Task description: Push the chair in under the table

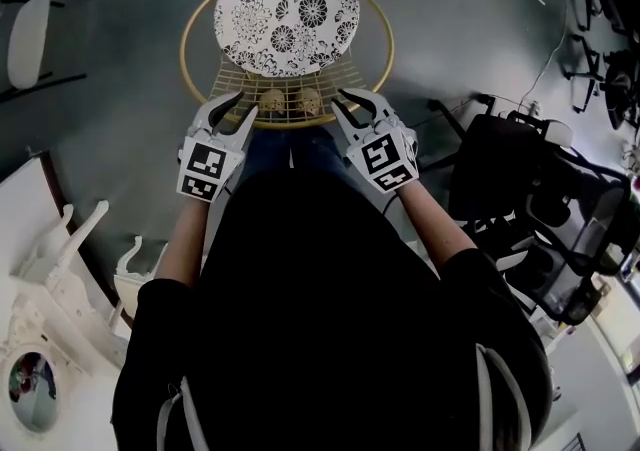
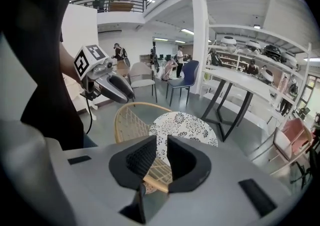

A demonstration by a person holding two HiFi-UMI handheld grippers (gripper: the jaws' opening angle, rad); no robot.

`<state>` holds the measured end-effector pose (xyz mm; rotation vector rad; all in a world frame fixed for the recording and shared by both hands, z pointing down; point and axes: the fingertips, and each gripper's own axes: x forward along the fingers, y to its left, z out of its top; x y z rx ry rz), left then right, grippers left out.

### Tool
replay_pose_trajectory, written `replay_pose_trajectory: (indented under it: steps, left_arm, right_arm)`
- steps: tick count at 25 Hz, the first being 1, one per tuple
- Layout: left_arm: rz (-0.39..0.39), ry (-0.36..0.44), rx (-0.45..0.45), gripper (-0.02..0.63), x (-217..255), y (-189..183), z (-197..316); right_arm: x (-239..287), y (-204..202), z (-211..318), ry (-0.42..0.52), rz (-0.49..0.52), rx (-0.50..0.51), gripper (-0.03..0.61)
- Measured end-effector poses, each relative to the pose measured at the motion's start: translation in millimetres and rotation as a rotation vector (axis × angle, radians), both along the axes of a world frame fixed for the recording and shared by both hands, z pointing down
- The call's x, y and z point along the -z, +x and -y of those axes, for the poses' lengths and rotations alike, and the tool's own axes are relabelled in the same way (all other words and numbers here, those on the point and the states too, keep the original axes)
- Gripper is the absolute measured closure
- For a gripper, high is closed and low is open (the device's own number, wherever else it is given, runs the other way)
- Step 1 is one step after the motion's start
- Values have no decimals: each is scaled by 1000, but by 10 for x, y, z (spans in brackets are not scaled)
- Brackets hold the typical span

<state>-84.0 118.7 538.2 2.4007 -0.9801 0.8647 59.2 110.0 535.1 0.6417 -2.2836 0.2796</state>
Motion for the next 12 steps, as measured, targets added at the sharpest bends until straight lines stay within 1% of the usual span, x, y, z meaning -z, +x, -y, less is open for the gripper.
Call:
replay_pose_trajectory:
  steps: [2,3,5,10,12]
  left_arm:
    - [17,-23,-32,470,-75,-16,-65]
    - [23,-33,-44,461,-108,-19,-95]
    - [30,-53,-69,437,-162,-26,-152]
    - [88,-102,-177,361,-327,-51,-296]
    - [124,-104,-221,357,-379,-89,-336]
  right_arm:
    - [-64,1,-51,-23,-18,25,549]
    - [-97,8,-78,-37,-27,35,535]
    - [-164,37,-134,-68,-48,48,448]
    - [-283,141,-223,-104,-98,80,403]
    - [-337,181,-257,-122,-128,104,393]
